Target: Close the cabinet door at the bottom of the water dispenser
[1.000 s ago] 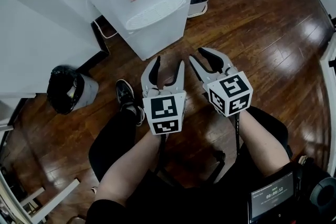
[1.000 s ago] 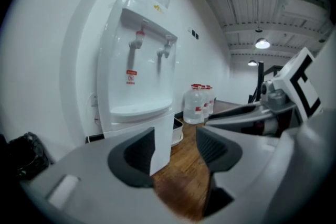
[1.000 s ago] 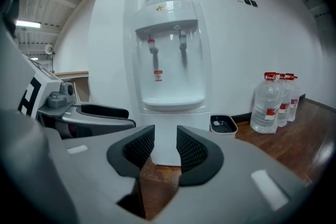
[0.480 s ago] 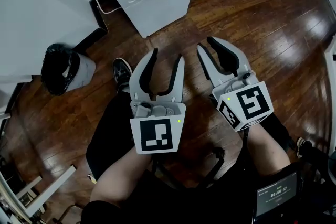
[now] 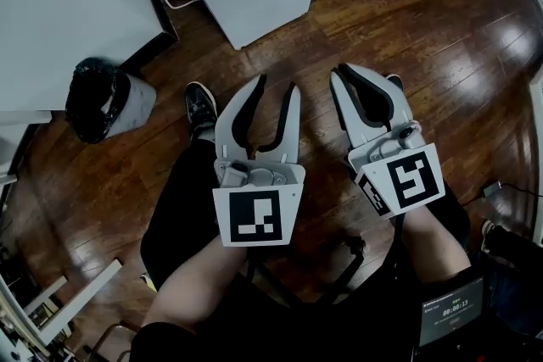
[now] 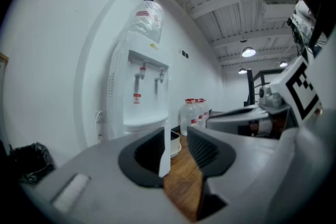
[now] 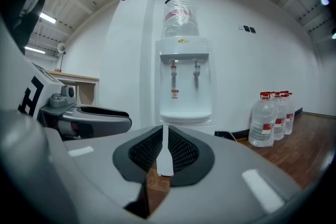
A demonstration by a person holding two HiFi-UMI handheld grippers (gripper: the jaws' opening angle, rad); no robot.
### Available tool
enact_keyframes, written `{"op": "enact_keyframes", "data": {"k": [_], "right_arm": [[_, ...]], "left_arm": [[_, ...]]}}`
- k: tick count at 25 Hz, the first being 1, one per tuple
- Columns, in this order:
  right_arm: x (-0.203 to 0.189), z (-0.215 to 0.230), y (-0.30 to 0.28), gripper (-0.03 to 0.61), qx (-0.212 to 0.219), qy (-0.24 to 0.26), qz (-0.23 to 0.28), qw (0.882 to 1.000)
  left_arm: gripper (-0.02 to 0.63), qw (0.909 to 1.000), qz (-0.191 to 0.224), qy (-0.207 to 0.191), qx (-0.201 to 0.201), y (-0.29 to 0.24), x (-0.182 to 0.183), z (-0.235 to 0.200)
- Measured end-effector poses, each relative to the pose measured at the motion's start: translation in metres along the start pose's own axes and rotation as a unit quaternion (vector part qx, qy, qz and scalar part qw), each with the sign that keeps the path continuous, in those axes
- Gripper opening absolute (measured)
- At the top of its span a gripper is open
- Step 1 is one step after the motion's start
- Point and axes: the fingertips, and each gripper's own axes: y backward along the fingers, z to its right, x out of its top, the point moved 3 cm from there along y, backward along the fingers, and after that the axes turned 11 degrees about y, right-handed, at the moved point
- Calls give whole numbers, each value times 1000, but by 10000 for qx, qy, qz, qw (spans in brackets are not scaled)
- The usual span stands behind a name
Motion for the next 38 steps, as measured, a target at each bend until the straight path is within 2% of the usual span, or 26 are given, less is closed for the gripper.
{"op": "enact_keyframes", "data": {"k": [15, 38], "right_arm": [[-1, 1, 3, 6, 100, -32, 9, 9999], [-2, 0, 2, 6, 132, -67, -22, 9999]], "left_arm": [[153, 9998, -159, 3, -87, -5, -7, 6], [153, 9997, -246, -11, -75, -6, -9, 7]]}}
